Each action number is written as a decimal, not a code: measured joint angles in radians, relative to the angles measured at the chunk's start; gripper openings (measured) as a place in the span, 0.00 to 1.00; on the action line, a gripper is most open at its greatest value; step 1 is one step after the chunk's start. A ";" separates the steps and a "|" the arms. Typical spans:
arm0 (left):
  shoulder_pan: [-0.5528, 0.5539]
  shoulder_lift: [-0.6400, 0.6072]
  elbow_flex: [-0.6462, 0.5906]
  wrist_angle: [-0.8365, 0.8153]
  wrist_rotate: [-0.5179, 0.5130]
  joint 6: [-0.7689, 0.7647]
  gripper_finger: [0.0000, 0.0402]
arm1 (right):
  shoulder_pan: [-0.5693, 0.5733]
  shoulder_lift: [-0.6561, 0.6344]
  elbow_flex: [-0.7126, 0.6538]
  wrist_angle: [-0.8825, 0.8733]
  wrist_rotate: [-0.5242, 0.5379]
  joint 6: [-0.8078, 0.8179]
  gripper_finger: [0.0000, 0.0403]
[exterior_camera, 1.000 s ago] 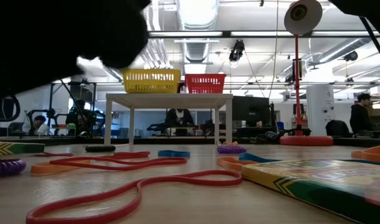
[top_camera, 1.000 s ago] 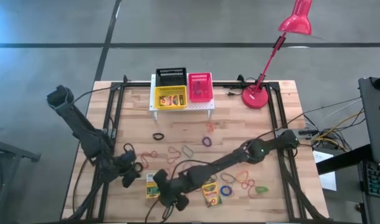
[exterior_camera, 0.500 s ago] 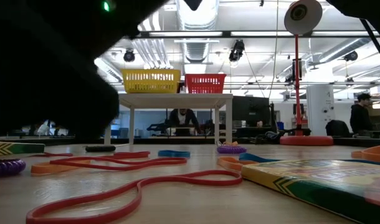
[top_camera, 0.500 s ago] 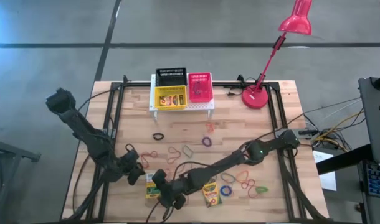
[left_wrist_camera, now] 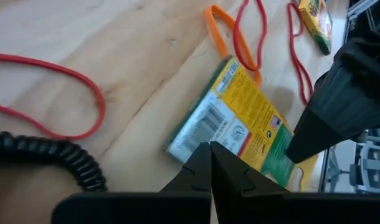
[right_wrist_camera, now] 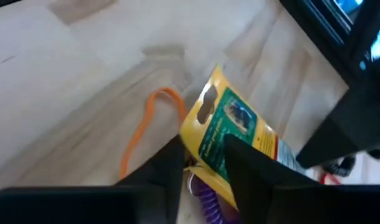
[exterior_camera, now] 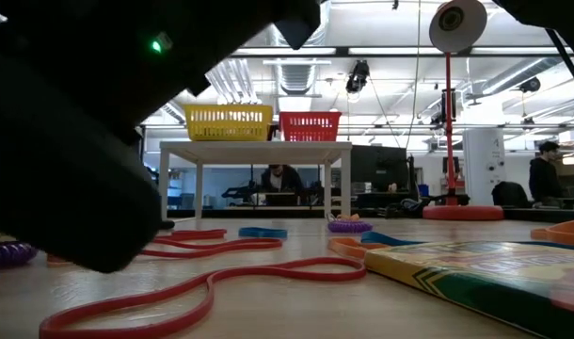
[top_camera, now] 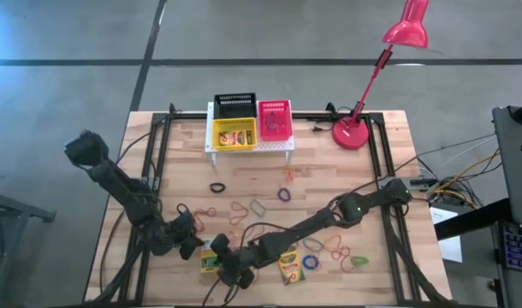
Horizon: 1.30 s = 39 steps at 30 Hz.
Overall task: Pick & Place Office Desk Supplies
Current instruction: Put the yellow crayon box into the yellow basket on the shelf
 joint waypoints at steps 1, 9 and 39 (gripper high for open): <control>0.000 0.000 0.002 0.003 0.004 0.010 0.00 | 0.001 0.000 0.001 -0.004 0.018 0.019 0.20; -0.001 -0.110 0.107 -0.119 0.037 0.196 0.00 | 0.011 -0.072 0.085 -0.220 0.098 0.269 0.03; 0.145 -0.207 0.247 0.297 -0.498 1.292 0.73 | -0.069 -0.660 0.045 -0.612 0.088 0.978 0.02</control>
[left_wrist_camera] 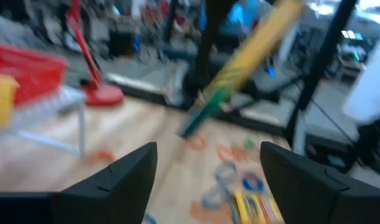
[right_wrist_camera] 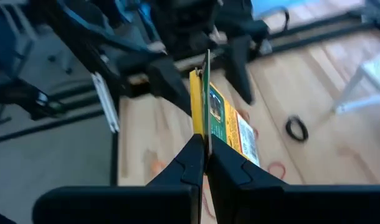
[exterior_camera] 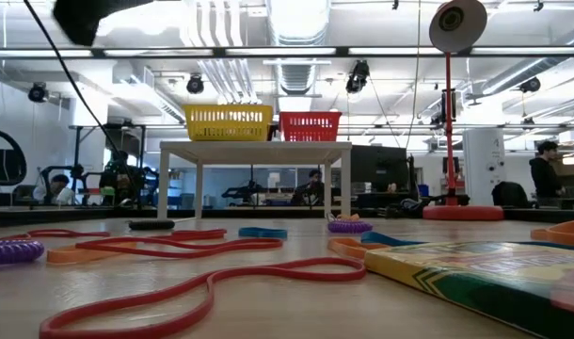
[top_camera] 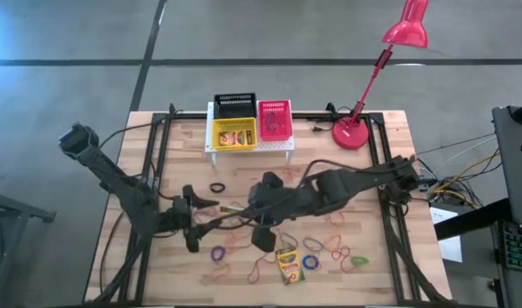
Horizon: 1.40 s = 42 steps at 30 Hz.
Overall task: Pick & Place Office Desk Supplies
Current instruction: Put the yellow crayon box into the yellow basket on the shelf
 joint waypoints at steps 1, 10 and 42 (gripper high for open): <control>0.012 0.000 0.000 0.046 0.000 0.045 0.73 | 0.000 -0.012 0.000 0.012 -0.001 -0.011 0.02; 0.121 0.003 0.056 0.169 0.242 0.182 0.65 | -0.016 -0.026 -0.002 0.195 -0.071 -0.067 0.02; 0.124 0.000 0.331 -0.910 0.477 -0.381 0.11 | -0.119 0.154 0.001 0.106 -0.301 -0.163 0.61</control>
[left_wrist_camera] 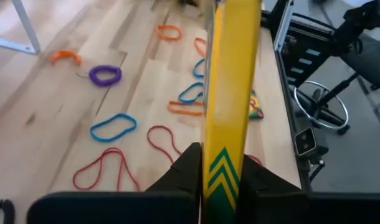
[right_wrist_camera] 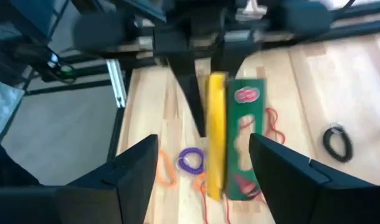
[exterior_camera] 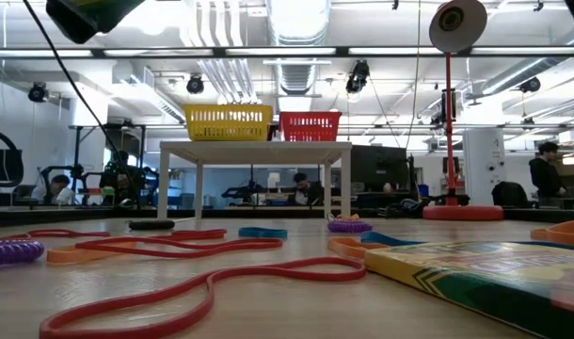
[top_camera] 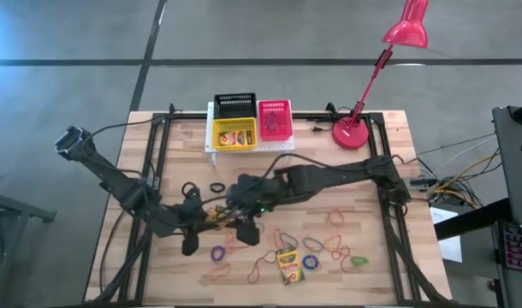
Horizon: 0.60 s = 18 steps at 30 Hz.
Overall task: Pick & Place Office Desk Supplies
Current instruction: Put the yellow crayon box into the yellow basket on the shelf
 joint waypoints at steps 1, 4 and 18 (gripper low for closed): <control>0.000 0.000 -0.001 -0.002 0.000 -0.001 0.11 | 0.001 0.013 0.001 0.005 0.000 0.001 0.61; 0.000 0.001 -0.004 -0.015 0.007 -0.018 0.11 | 0.002 0.035 0.001 0.021 0.007 0.013 0.57; 0.000 0.000 -0.005 -0.018 0.015 -0.019 0.12 | -0.003 -0.012 0.007 0.005 -0.003 0.046 0.37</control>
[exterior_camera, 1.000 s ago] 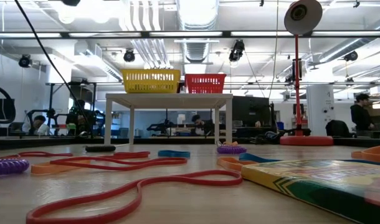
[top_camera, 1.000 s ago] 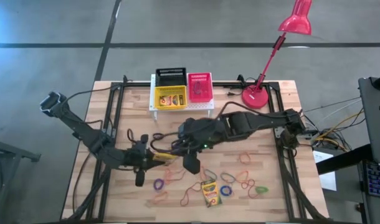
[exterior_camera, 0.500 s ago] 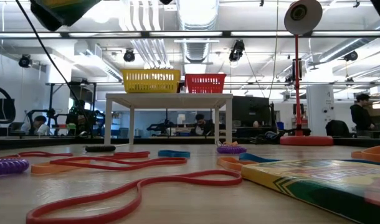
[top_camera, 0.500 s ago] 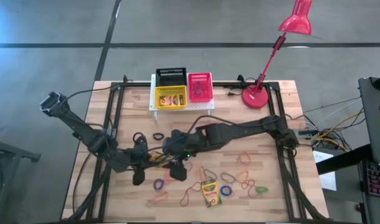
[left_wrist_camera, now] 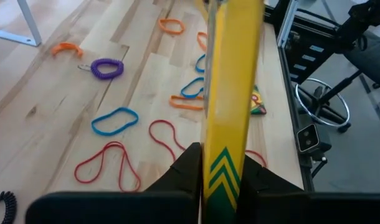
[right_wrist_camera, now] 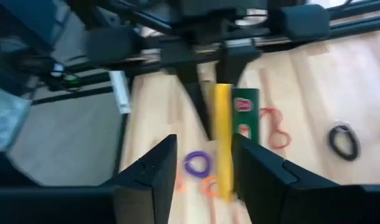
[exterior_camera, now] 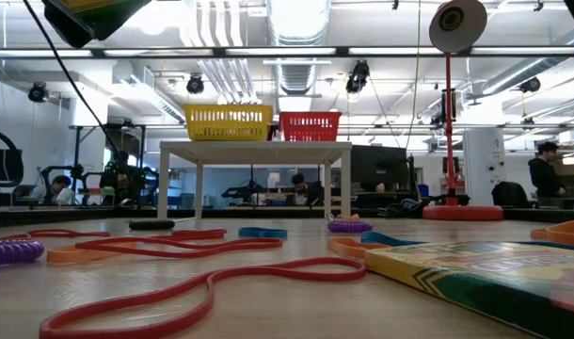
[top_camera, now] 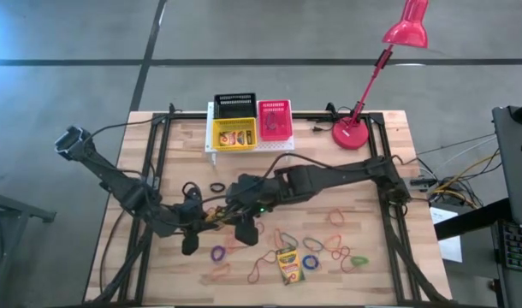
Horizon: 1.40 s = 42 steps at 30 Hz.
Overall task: Pick & Place Office Desk Supplies
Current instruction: Put the yellow crayon box into the yellow basket on the shelf
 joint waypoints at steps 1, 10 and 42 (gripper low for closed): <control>0.000 0.000 -0.004 0.003 0.003 0.000 0.12 | -0.001 -0.009 0.001 -0.009 -0.010 0.002 0.39; 0.000 0.000 -0.026 0.006 0.034 0.000 0.12 | -0.015 0.022 -0.007 -0.049 -0.010 -0.046 0.68; 0.101 -0.103 0.005 0.029 0.035 -0.004 0.43 | -0.086 -0.026 -0.031 -0.160 -0.013 -0.023 0.06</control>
